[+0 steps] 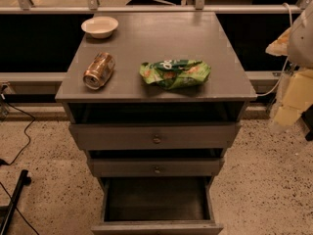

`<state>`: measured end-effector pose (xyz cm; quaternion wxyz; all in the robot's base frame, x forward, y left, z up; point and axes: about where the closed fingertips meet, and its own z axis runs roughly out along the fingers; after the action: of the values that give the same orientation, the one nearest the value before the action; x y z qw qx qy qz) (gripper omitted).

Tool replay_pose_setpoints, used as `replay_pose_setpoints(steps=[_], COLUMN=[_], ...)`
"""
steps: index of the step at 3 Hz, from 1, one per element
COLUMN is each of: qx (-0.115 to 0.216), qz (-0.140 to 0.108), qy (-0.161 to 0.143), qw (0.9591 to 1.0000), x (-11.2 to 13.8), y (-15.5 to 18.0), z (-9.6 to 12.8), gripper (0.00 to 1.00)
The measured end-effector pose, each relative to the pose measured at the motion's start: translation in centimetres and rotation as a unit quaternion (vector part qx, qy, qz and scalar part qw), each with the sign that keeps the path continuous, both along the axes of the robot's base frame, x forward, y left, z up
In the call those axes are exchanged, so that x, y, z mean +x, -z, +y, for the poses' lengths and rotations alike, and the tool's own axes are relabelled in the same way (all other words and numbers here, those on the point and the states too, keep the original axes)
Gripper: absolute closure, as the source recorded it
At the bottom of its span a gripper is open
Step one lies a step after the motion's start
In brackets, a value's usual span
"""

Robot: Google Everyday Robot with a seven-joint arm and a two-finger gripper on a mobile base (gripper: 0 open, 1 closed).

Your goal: Place green rice chip bag into bottom drawer

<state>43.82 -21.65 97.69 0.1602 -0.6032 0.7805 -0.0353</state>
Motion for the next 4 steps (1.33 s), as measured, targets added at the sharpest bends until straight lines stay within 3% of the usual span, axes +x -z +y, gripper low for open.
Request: replay_pose_setpoints(steps=[2, 3, 4], qx=[0.003, 0.008, 0.017], qz=[-0.006, -0.040, -0.062], qy=[-0.007, -0.022, -0.073], qw=[1.0000, 0.9989, 0.9953], x=[0.0, 2.0, 8.6], y=[-0.3, -0.2, 2.4], z=[0.3, 1.7, 5.8], gripper=[0.00, 0.00, 0.00])
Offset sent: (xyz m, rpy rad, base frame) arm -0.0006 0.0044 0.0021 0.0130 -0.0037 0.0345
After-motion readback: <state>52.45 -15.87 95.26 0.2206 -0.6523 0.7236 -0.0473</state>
